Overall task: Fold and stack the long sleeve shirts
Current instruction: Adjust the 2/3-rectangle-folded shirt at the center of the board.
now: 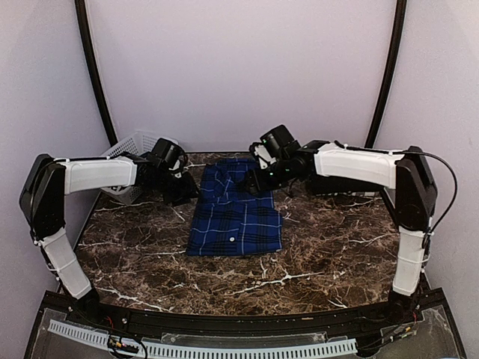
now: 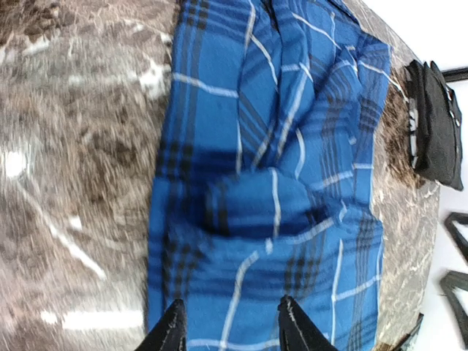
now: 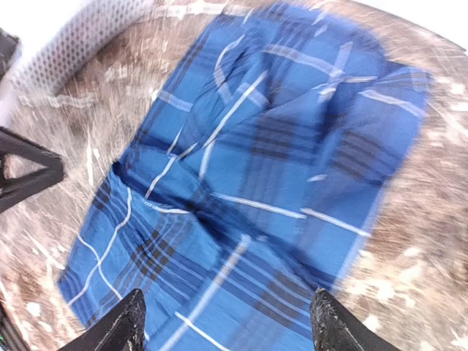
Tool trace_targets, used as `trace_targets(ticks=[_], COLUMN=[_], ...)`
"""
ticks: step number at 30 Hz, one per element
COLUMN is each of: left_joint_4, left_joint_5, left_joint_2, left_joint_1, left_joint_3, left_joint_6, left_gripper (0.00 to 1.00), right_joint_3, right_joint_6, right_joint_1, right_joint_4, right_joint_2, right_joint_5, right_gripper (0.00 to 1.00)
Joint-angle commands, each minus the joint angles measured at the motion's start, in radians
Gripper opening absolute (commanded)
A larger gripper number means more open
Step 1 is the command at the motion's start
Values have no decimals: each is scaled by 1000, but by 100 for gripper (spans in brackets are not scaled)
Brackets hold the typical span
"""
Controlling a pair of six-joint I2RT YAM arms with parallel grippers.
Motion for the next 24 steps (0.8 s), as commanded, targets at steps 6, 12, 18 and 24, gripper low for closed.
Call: trace_targets(ticks=[6, 12, 18, 24], left_joint_4=[-38, -40, -35, -33], left_joint_5=[67, 81, 92, 113], left_joint_2=[132, 144, 145, 127], left_joint_1=[39, 44, 45, 44], left_joint_3=[122, 122, 116, 110], left_joint_6=[156, 166, 156, 149], left_gripper=[47, 48, 48, 48], right_joint_3=[-440, -564, -615, -613], right_joint_6=[132, 193, 271, 296], right_joint_1=[-178, -219, -232, -235], right_joint_4=[263, 395, 513, 554], right_joint_2=[-209, -180, -125, -86], right_joint_5=[-298, -425, -488, -483], right_gripper=[74, 74, 68, 55])
